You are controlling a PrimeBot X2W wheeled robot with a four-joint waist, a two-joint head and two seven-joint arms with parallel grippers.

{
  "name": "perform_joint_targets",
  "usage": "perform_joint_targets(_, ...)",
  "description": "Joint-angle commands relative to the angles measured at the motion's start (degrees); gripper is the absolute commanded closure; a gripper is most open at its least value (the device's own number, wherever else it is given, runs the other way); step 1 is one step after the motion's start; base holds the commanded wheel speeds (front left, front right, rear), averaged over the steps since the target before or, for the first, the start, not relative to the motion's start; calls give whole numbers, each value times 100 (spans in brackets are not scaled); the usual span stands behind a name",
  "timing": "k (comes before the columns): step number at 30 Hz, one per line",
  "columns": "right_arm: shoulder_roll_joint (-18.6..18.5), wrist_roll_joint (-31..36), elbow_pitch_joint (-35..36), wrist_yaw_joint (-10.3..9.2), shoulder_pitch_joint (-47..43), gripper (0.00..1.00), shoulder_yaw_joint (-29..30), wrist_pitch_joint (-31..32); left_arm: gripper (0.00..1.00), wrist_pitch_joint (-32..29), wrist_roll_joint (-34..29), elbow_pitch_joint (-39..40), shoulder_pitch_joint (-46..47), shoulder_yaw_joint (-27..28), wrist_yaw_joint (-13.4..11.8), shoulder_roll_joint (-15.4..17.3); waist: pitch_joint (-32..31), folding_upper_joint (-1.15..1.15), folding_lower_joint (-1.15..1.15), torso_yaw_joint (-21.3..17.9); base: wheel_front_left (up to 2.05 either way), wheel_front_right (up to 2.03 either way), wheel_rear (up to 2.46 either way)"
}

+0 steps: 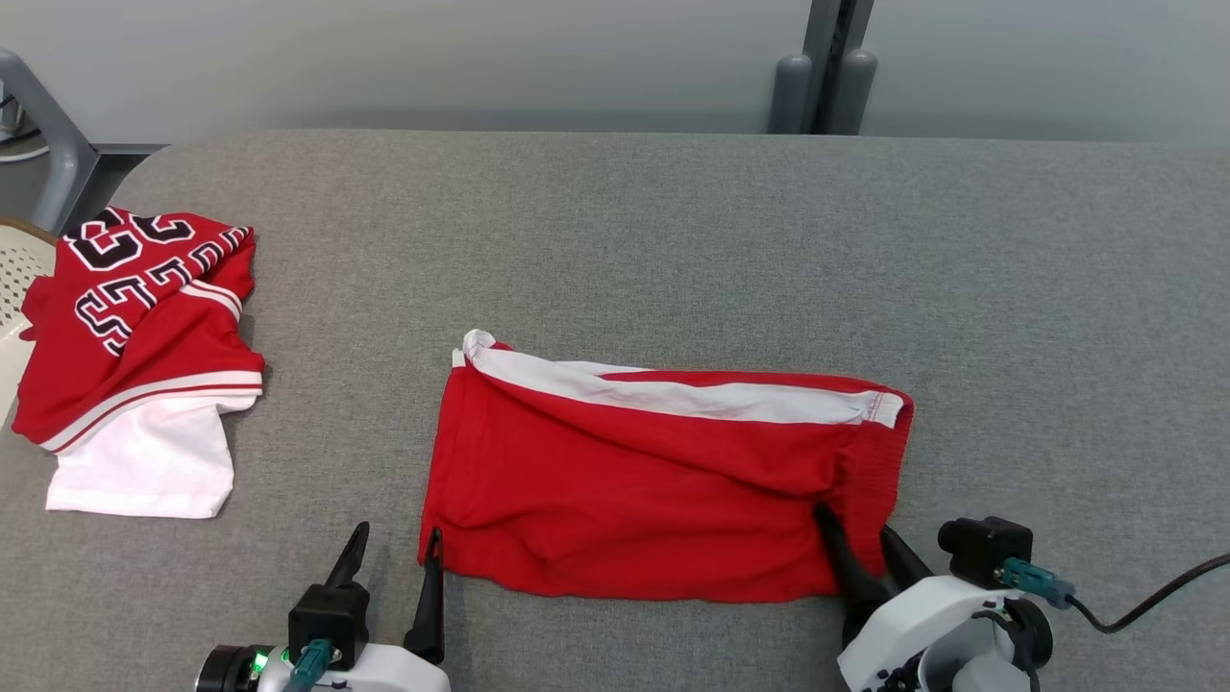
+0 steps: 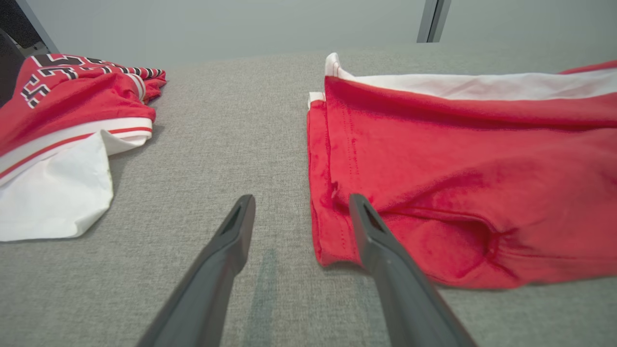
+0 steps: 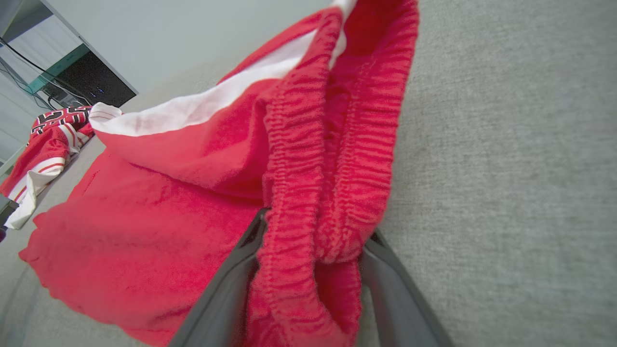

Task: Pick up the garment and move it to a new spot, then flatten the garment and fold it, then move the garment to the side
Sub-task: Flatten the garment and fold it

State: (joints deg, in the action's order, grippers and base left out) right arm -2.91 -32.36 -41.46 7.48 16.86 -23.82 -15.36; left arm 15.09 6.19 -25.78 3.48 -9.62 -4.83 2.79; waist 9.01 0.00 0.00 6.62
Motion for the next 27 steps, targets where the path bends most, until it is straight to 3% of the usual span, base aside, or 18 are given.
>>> perform_joint_targets(1,-8,-39,13,3,-35,100,115,31,0,10,27,26,71,-8,25,23,-2,0,0,-13,0,0,0)
perform_joint_targets(9,-63,211,268,1,-163,100,979,23,0,10,89,23,-31,-44,3,22,-82,0,0,-212,0,0,0)
perform_joint_targets(14,-176,390,416,2,-122,100,1148,23,0,10,170,-23,-8,-143,-6,23,-139,0,0,-351,0,0,0)
perform_joint_targets(21,-190,405,892,2,44,100,621,23,0,10,243,-87,17,-241,-31,22,-216,0,0,-415,0,0,0)
perform_joint_targets(27,-191,221,1131,2,210,100,-392,31,0,10,361,-141,-12,-375,-52,22,-305,0,0,-271,0,0,0)
